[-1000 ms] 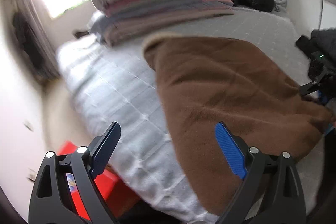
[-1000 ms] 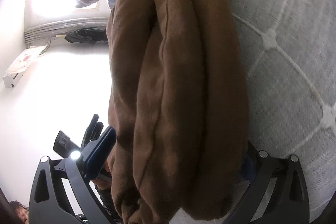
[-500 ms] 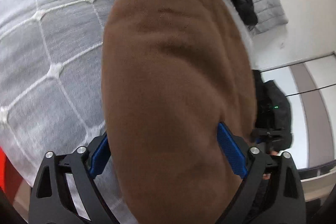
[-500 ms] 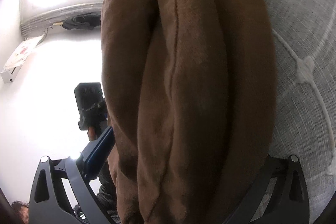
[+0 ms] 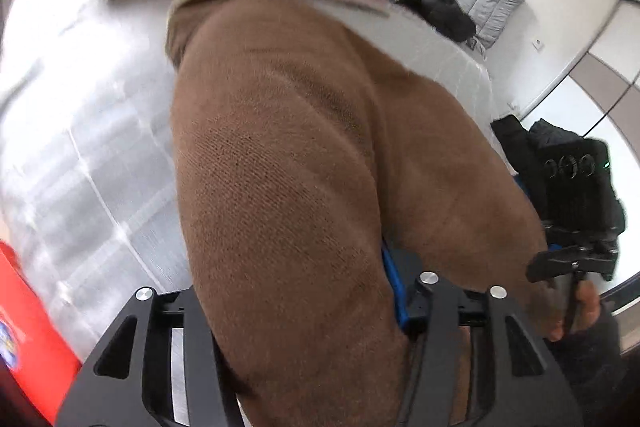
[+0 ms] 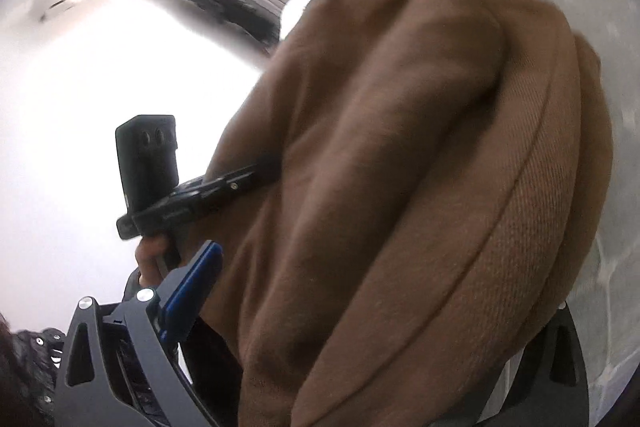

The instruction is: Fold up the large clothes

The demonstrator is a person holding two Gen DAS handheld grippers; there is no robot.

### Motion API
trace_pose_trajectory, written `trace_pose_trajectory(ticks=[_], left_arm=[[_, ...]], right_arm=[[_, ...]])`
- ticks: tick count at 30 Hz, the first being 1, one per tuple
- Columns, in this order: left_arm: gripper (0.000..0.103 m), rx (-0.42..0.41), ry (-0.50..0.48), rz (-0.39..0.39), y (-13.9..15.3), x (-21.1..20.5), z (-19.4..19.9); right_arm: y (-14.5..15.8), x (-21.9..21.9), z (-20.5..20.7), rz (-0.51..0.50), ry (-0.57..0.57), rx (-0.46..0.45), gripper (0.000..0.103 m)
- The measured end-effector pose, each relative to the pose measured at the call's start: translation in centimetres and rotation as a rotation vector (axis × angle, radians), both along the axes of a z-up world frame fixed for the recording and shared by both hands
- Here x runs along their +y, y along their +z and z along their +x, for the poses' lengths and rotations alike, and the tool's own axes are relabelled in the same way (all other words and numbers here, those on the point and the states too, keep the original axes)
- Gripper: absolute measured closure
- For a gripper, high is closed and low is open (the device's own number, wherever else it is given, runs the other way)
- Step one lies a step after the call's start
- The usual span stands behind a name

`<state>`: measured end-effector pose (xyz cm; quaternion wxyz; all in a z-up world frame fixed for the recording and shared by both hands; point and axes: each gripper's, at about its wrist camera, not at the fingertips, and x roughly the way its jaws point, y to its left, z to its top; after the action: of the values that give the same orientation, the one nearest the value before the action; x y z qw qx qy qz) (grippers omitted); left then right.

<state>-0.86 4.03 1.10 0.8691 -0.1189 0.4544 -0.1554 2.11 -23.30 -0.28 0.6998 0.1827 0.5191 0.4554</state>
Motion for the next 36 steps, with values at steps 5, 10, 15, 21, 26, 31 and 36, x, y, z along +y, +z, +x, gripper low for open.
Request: trace_pose_trajectory(ticks=[5,10,15,21,26,31,36], left_arm=[[0.055,-0.122,0.044,0.061,5.1,3.3,1.4],[0.054,-0.133,0.104,0.033,8.7,10.6,6.1],[0.047,0.022,0.165,-0.04,3.9,18.0,11.4],[0.027,0.165,0.311,-0.316,-5.7,24.5,11.5],[0.016,0.082,0.448,-0.063,-1.3,24.9,7.0],[0.013,0.048,0.491,0.189,1.8,21.1,2.0],[0.013,0.041,0.434,0.265,2.9,16.3,-2.3]], right_arm=[[4.1,2.8,2.9,0.095,-0.009,-0.106,0.006],[6.5,9.9,8.6,0.148,0.032,-0.127,0.006],[1.0,15.8,14.5,0.1,0.024,0.02,0.006],[-7.2,15.4,16.9,0.01,-0.059,0.227,0.006],[-3.1,11.7,14.1,-0.215,-0.154,0.06,0.006],[5.1,13.2,6.3,-0.503,-0.286,-0.315,0.006],[9.3,17.0,-1.0,-0.662,-0.404,-0.568,0.006]])
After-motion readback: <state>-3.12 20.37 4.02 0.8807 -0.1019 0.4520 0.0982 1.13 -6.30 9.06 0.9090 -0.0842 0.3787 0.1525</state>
